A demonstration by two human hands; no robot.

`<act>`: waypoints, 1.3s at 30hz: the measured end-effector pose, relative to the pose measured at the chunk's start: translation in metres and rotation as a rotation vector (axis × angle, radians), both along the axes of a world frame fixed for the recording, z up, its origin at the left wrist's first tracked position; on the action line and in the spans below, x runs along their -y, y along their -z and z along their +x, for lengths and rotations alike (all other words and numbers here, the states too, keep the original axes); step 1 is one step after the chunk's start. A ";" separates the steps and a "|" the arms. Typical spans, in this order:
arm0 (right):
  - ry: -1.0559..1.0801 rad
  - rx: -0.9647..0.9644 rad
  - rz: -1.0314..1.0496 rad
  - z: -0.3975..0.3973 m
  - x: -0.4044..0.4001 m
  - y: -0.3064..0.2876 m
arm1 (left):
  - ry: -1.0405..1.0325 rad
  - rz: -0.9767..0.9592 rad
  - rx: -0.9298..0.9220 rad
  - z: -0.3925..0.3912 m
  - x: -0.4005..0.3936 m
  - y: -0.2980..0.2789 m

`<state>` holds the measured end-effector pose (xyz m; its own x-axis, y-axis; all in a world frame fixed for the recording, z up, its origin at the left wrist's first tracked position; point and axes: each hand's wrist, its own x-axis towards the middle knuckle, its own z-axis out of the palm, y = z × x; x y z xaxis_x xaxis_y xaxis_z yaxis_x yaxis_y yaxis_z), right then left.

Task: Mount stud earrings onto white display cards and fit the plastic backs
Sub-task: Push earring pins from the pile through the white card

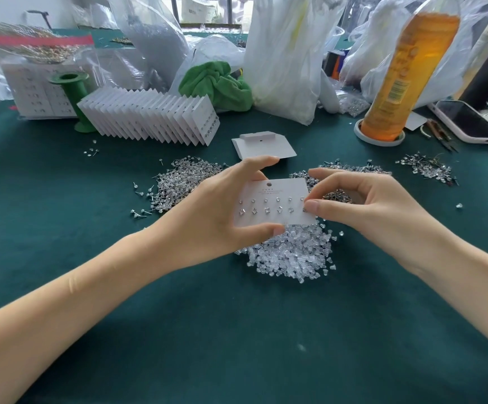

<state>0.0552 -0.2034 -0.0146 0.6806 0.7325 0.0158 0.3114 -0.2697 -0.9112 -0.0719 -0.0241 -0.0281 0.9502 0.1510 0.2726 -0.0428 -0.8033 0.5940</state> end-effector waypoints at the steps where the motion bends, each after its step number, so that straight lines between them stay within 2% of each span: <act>1: 0.002 0.014 0.014 -0.001 0.000 0.000 | -0.001 -0.002 0.000 0.000 0.000 0.000; 7: 0.026 0.035 0.071 -0.001 0.003 -0.008 | -0.015 -0.016 0.005 -0.001 -0.001 -0.002; 11: 0.036 -0.107 0.046 -0.002 0.005 -0.016 | -0.022 -0.026 0.021 -0.002 0.000 -0.003; 20: -0.134 -0.356 -0.025 -0.009 -0.001 -0.015 | 0.014 -0.011 0.057 -0.002 0.003 -0.003; 34: -0.088 -0.374 0.039 -0.011 -0.004 -0.004 | 0.045 0.049 0.099 -0.002 0.002 0.000; 39: -0.084 -0.397 0.119 -0.012 -0.005 0.000 | 0.074 0.056 0.115 -0.001 -0.003 -0.001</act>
